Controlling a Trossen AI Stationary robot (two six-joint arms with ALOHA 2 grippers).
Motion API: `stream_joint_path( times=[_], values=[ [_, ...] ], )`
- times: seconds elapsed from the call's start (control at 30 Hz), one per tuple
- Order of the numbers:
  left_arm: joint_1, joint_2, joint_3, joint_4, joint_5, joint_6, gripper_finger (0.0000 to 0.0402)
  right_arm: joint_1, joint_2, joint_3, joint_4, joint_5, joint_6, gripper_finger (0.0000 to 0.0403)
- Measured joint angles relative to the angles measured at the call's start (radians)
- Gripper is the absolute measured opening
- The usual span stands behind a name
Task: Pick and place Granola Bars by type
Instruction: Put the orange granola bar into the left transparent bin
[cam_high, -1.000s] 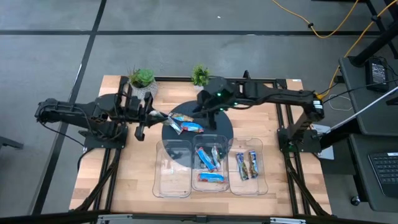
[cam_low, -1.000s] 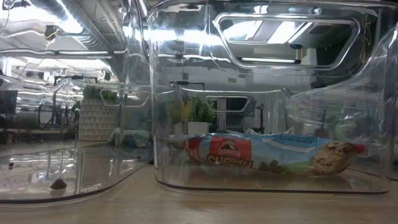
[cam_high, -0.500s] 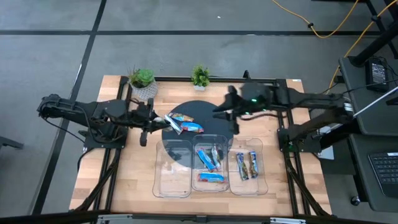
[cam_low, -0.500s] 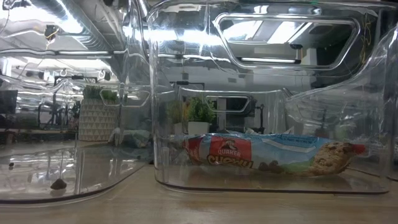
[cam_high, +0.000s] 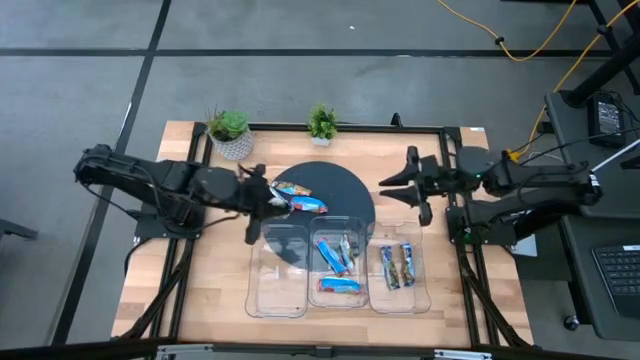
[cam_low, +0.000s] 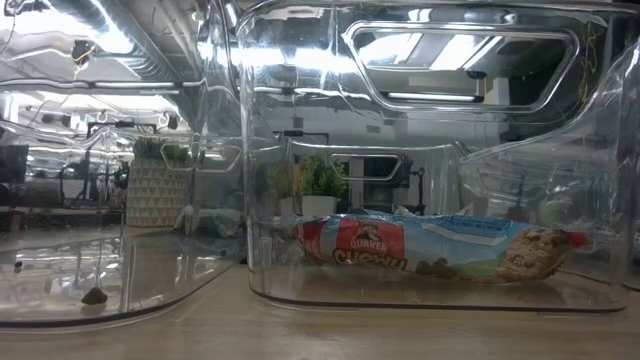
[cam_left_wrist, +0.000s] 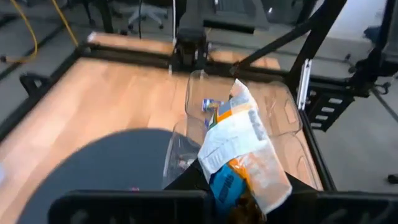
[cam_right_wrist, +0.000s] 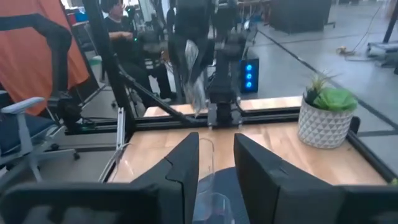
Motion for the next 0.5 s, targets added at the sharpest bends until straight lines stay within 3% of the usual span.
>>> stream_joint_path(
  times=[0.5],
  values=[
    [-0.088, 0.231, 0.028, -0.101, 0.061, -0.334, 0.0022, 0.002, -0.01, 0.0, 0.009, -0.059, -0.153, 0.0103]
  ],
)
